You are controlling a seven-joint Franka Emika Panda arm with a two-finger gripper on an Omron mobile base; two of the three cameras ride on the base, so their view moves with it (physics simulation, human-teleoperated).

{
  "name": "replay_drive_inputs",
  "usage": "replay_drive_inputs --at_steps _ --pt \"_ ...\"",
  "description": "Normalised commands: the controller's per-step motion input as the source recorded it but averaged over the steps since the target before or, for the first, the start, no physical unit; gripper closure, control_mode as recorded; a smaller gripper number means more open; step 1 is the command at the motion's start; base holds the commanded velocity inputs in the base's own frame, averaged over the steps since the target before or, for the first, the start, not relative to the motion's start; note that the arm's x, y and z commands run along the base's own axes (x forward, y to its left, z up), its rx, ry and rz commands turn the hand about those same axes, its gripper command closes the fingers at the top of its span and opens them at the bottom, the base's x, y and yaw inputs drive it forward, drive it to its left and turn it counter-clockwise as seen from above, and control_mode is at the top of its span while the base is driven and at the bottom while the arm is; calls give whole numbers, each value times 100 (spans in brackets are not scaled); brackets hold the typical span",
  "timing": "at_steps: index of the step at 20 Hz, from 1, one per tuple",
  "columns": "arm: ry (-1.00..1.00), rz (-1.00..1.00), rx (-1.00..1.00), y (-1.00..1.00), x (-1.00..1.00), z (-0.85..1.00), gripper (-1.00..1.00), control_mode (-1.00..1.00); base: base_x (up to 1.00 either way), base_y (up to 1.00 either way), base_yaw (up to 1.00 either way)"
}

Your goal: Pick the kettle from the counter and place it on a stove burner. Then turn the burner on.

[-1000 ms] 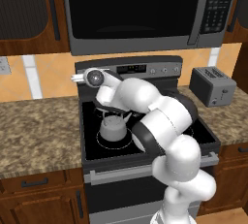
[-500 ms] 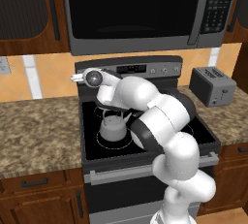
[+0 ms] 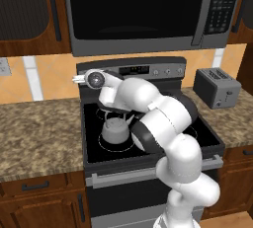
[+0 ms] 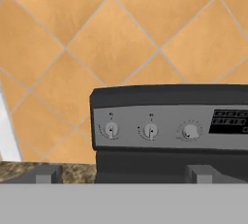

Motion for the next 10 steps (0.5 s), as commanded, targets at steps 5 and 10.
replay_drive_inputs --at_steps 5,10 --pt "-2 0 0 0 1 -5 -100 -100 0 0 0" --pt "0 0 0 0 6 0 -100 -100 0 0 0"
